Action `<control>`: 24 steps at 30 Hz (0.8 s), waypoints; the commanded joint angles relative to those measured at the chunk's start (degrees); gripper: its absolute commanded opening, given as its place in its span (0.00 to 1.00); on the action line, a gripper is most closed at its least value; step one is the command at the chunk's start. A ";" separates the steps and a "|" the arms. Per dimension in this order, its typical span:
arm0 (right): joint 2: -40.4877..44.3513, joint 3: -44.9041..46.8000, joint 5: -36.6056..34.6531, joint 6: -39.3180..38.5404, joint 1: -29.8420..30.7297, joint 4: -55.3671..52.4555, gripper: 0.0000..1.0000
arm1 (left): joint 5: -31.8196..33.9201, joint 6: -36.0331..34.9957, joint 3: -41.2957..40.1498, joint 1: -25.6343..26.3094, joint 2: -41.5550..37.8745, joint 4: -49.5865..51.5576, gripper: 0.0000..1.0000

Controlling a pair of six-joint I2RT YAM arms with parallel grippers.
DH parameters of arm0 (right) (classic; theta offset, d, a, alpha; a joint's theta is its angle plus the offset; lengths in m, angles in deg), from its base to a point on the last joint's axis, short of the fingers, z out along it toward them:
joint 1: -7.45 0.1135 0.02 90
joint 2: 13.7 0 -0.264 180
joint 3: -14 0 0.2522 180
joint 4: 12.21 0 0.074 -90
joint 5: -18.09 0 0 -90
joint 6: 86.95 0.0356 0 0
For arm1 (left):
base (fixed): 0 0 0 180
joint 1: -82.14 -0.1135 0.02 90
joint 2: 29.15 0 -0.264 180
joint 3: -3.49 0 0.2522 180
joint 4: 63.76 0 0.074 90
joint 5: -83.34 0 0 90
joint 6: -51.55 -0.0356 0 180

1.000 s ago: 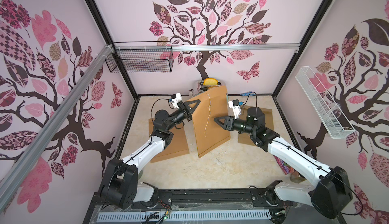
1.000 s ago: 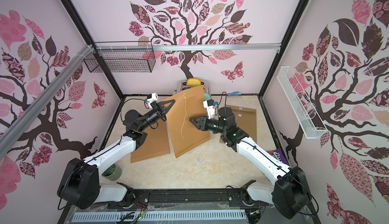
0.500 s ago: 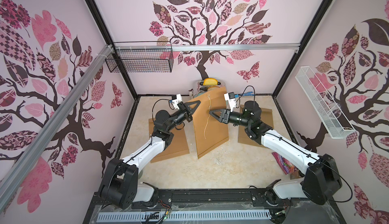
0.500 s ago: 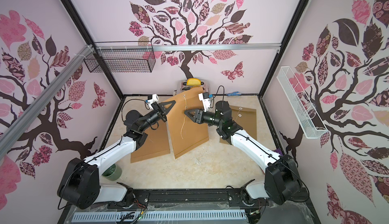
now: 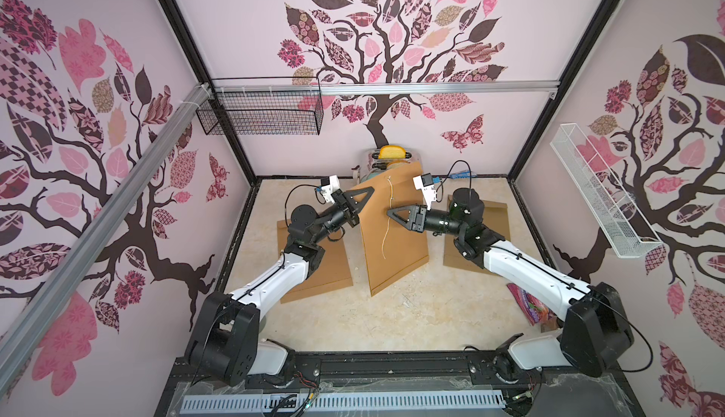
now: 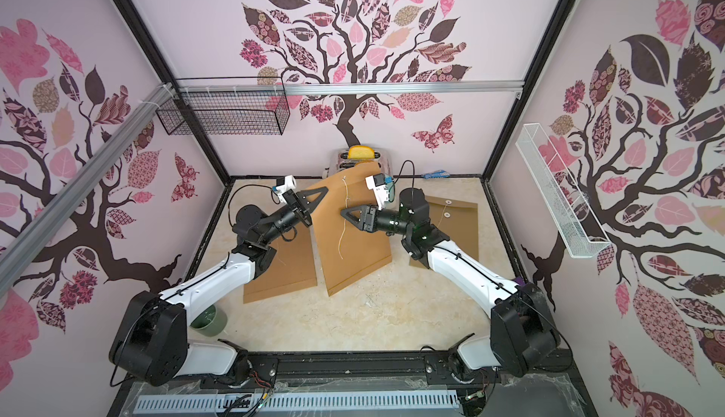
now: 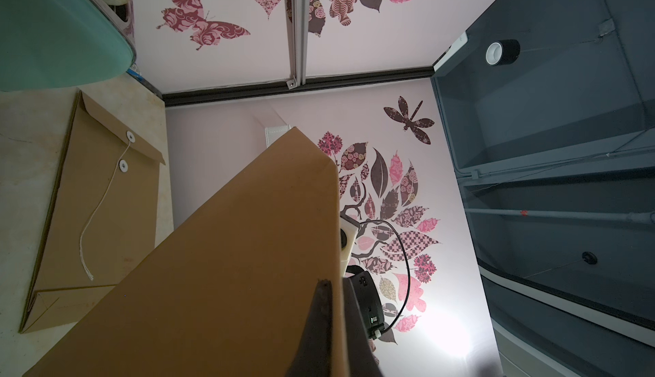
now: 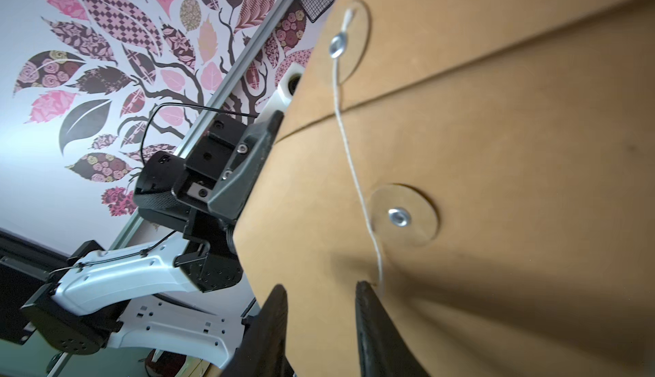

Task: Close the mouth of the file bag
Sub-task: Close the file bag.

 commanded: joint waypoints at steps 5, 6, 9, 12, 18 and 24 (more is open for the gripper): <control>-0.16 -0.45 1.15 -0.79 0.32 0.41 0.34 | 0.52 0.11 1.12 0.26 -0.60 -1.59 0.00; 0.03 -0.12 0.46 -1.13 0.16 0.45 0.34 | 0.56 0.16 1.03 0.23 -0.58 -1.66 0.00; 2.12 1.09 -0.67 -1.54 -1.05 0.38 0.35 | 0.61 0.37 0.52 0.19 -0.67 -1.84 0.00; 4.16 2.30 -0.42 -0.96 -2.86 1.16 0.35 | 0.73 0.41 0.22 0.21 -0.71 -2.06 0.00; 3.87 1.58 2.80 -2.48 -4.14 -0.37 0.36 | 0.74 1.00 0.32 0.20 -0.69 -2.51 0.00; -1.27 -1.83 9.76 0.11 -3.93 2.41 0.37 | 0.68 2.17 0.48 0.28 -1.45 -3.13 0.00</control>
